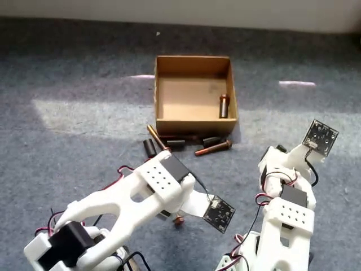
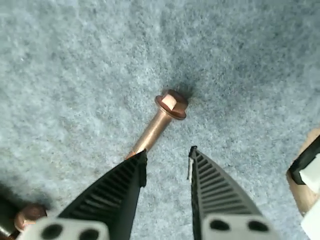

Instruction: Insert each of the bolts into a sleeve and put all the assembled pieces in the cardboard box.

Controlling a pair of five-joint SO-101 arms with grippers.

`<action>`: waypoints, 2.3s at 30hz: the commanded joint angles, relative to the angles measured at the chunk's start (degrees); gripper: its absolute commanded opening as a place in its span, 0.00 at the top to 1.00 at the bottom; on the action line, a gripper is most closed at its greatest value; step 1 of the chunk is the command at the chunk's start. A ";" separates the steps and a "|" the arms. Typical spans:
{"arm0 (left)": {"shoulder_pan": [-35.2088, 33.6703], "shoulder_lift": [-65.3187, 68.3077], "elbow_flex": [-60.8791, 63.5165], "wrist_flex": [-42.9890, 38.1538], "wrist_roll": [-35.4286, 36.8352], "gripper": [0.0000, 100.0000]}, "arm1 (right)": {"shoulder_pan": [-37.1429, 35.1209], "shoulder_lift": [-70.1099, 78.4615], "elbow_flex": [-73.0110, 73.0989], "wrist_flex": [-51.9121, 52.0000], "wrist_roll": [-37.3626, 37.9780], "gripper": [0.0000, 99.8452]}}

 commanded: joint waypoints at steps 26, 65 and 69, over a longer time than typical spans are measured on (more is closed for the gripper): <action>3.03 15.16 -4.88 -9.14 -1.14 0.96 | 0.75 -1.45 -0.84 -2.15 0.62 0.99; -21.05 -31.52 6.37 -19.96 49.14 0.99 | -3.74 -1.54 -0.66 -2.15 0.26 0.99; -23.34 -34.51 6.55 -20.48 53.01 0.99 | -4.00 -1.54 -0.75 -2.07 0.26 0.99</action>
